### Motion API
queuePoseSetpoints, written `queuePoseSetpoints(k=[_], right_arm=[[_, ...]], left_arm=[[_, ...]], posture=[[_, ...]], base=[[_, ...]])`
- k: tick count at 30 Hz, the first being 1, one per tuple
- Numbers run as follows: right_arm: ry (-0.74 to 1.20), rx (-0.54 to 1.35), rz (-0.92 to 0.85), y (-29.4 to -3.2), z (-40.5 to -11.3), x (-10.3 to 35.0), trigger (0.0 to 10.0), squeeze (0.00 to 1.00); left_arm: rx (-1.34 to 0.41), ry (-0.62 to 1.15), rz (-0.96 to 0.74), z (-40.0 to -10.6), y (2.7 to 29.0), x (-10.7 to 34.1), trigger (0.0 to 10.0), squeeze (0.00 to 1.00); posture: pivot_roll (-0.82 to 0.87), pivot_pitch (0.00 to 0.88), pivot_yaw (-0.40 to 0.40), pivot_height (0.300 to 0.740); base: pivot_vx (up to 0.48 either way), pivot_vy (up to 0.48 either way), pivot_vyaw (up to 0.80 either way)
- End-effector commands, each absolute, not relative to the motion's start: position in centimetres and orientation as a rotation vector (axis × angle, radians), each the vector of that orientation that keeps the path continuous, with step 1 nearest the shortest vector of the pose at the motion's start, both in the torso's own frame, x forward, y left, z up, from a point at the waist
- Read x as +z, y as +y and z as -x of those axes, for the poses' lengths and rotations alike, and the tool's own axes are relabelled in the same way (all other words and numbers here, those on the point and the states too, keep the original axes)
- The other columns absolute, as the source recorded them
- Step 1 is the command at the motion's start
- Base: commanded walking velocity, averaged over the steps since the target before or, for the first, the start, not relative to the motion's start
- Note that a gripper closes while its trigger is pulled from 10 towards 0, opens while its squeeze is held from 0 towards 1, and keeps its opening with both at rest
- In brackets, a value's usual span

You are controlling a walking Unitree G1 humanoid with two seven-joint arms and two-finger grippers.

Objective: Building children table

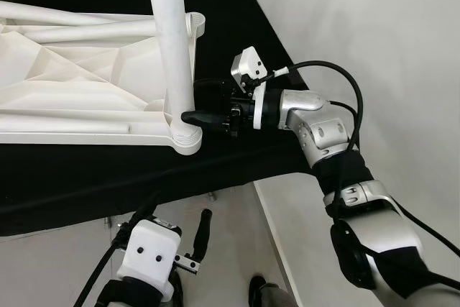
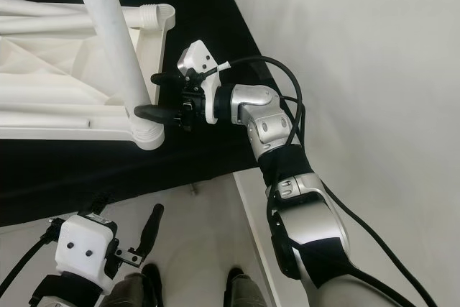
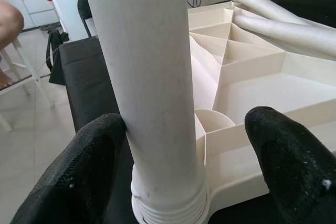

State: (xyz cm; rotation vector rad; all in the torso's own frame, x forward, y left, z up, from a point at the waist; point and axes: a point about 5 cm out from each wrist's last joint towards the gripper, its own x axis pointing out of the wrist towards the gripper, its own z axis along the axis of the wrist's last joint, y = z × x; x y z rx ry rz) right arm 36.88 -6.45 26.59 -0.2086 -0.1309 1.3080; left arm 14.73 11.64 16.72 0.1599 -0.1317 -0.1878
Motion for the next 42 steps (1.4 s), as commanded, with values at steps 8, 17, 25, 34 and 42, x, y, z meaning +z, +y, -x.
queuePoseSetpoints(k=[8,17,25,34,42], right_arm=[[-0.206,1.469,0.138,-4.1,-36.0,27.1,10.0,0.00],[-0.257,1.482,0.120,-1.5,-35.7,28.0,10.0,0.00],[-0.244,1.385,0.169,-0.9,-36.7,28.6,0.0,0.00],[-0.219,1.202,0.176,-2.6,-37.7,28.3,0.0,0.00],[-0.131,0.619,0.089,-6.1,-37.9,25.4,0.0,0.00]], left_arm=[[-0.188,-0.127,-0.169,-14.7,11.4,16.3,10.0,0.00],[-0.182,-0.130,-0.143,-14.9,11.2,16.0,10.0,0.00],[-0.196,-0.131,-0.125,-15.0,11.0,15.9,10.0,0.00],[-0.205,-0.134,-0.113,-15.1,10.9,15.9,10.0,0.00],[-0.213,-0.132,-0.108,-15.1,11.0,15.8,10.0,0.00]], posture=[[-0.01,0.248,-0.073,0.740],[-0.02,0.257,-0.077,0.740],[-0.05,0.255,-0.079,0.740],[-0.06,0.263,-0.074,0.740],[-0.07,0.272,-0.083,0.740]], base=[[0.000,0.000,0.00],[0.000,0.000,0.00],[0.000,0.000,0.00],[0.000,0.000,0.00],[0.000,0.000,0.00]])
